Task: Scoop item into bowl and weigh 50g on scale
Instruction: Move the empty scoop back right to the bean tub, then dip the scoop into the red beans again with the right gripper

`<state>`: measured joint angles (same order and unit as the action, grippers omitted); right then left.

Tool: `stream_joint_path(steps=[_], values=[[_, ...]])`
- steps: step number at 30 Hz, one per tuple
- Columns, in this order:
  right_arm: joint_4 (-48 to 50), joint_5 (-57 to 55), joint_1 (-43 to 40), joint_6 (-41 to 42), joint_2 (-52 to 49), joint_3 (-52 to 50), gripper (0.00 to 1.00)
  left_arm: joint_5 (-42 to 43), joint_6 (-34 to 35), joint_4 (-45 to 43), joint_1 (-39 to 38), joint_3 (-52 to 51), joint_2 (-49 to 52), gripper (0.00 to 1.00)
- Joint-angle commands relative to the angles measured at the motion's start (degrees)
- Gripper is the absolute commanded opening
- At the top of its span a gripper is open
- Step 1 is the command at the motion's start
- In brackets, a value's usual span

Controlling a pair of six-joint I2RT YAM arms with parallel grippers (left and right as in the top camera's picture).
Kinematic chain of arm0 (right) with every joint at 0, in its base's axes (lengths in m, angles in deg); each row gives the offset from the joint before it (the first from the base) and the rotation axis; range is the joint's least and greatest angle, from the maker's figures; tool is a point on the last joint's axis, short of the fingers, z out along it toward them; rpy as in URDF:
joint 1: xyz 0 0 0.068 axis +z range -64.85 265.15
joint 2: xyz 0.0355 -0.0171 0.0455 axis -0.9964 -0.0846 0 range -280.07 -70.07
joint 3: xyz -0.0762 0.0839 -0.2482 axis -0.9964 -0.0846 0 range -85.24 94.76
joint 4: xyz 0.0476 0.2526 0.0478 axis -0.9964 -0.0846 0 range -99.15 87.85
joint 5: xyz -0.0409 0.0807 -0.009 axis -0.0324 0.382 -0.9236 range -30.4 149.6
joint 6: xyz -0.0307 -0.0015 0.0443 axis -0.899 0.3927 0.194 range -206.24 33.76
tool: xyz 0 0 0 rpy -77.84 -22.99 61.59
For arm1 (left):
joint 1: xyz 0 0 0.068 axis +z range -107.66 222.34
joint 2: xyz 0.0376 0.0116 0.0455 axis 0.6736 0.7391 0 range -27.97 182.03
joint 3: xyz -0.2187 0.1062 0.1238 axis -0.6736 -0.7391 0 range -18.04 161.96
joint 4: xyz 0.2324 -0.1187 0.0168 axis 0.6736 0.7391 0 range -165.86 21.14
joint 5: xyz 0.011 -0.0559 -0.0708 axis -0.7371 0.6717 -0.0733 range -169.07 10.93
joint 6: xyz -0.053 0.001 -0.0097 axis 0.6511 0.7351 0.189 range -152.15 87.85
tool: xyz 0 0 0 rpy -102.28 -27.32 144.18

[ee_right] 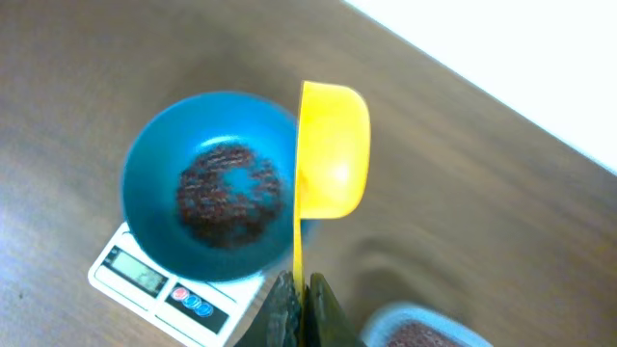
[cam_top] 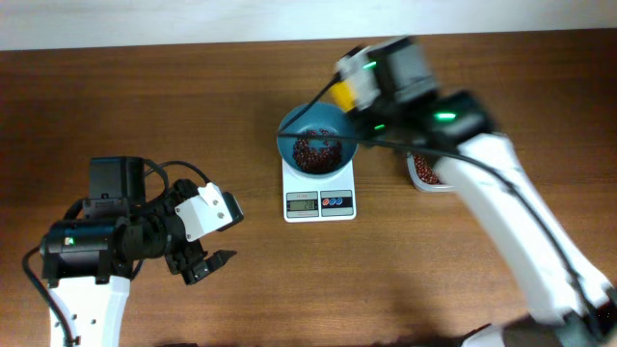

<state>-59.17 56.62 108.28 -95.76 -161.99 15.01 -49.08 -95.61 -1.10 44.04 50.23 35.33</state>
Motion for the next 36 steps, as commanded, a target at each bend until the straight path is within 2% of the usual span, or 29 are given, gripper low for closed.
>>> stream_joint_path(steps=[1, 3, 5, 15, 25, 32, 36], values=[[-9.6, -0.9, -9.5, 5.7, 3.5, 1.4, 0.04, 0.2, -0.9, 0.1, 0.3, 1.2, -0.5, 0.99], [-16.2, -0.3, -15.7, 6.0, 2.8, 0.8, 0.04, 0.2, -0.9, 0.1, 0.3, 1.2, -0.5, 0.98], [-17.3, -0.3, -17.6, 6.0, 1.8, -0.3, 0.04, 0.2, -0.9, 0.1, 0.3, 1.2, -0.5, 0.98], [-10.2, -2.6, -18.0, 13.1, -2.7, -12.1, 0.04, 0.2, -0.9, 0.1, 0.3, 1.2, -0.5, 0.98], [-5.5, -11.5, -18.0, 13.0, -5.8, -18.1, 0.04, 0.2, -0.9, 0.1, 0.3, 1.2, -0.5, 0.98], [-3.9, -9.6, -17.9, 12.9, -9.4, -18.3, 0.04, 0.2, -0.9, 0.1, 0.3, 1.2, -0.5, 0.98], [-2.2, 0.1, -17.9, 12.8, -9.6, -18.3, 0.04, 0.2, -0.9, 0.1, 0.3, 1.2, -0.5, 0.98]])
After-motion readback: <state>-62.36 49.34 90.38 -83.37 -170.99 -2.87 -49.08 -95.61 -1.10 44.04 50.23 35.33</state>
